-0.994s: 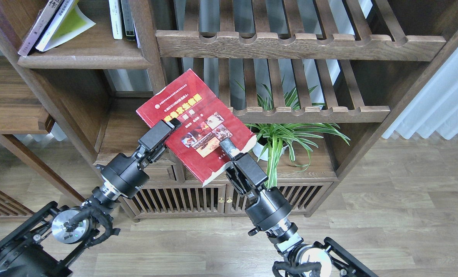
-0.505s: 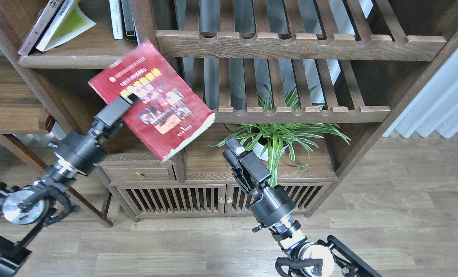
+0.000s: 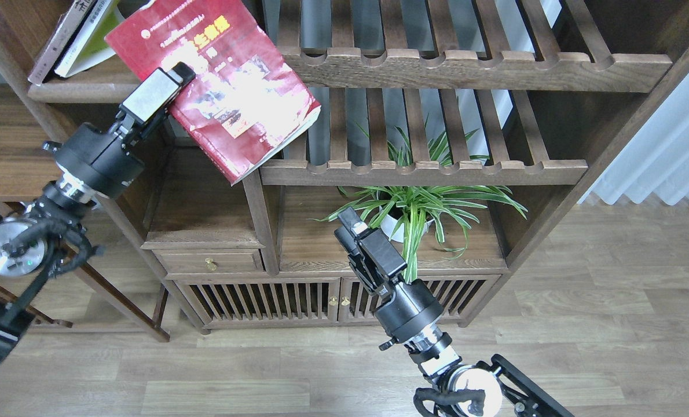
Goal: Organize books on shelf
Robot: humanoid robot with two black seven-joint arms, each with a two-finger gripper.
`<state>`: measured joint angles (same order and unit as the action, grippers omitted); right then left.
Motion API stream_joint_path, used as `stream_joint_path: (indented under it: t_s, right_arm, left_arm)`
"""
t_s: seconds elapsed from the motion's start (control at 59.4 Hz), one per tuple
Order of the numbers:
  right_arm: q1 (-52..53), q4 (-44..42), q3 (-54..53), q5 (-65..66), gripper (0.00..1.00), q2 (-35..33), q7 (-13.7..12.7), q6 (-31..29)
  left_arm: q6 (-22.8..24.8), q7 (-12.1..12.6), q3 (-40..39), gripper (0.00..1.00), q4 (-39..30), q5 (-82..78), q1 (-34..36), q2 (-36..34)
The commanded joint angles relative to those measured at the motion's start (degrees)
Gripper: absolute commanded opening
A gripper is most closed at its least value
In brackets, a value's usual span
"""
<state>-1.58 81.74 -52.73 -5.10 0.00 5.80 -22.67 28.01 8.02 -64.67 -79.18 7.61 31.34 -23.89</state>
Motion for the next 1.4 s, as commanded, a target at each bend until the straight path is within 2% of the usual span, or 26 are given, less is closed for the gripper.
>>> stream_joint_path:
  t_s: [0.0,0.034,0.219,0.657,0.91,1.061,1.382]
  right_arm:
    - [0.0,0.0,0.0,0.0,0.75,0.0,0.0,0.0]
    - [0.0,0.0,0.0,0.0,0.75,0.0,0.0,0.0]
    - [0.0,0.0,0.0,0.7,0.75,0.0,0.0,0.0]
    - [0.0,0.0,0.1,1.1,0.75,0.0,0.0,0.2]
    - [0.9,0.0,0.8,1.1,0.75,0.0,0.0,0.2]
    - [1.9,0.4,1.4,0.9,0.75,0.0,0.1,0.0]
    - [3.9,0.7,3.2,0.7,0.75,0.0,0.4,-0.4]
  left_arm:
    - [0.0,0.2,-3.0,0.00,0.0,-0.7,0.7,-0.1]
    - [0.0,0.6,-5.8,0.00,0.0,-0.8,0.7,-1.3]
    - [0.0,0.5,-9.7,0.00,0.1,-0.7,0.3,-6.3]
    - [0.0,0.8,-18.7,0.00,0.2,-1.1,0.5,-7.2]
    - [0.0,3.4,-23.5,0.00,0.9,-1.5,4.6,-7.2]
    - [0.0,5.9,-26.7,0.00,1.5,-4.3,6.1,-7.2]
    - [0.0,5.9,-31.3,0.00,5.4,-16.4,8.0,-7.2]
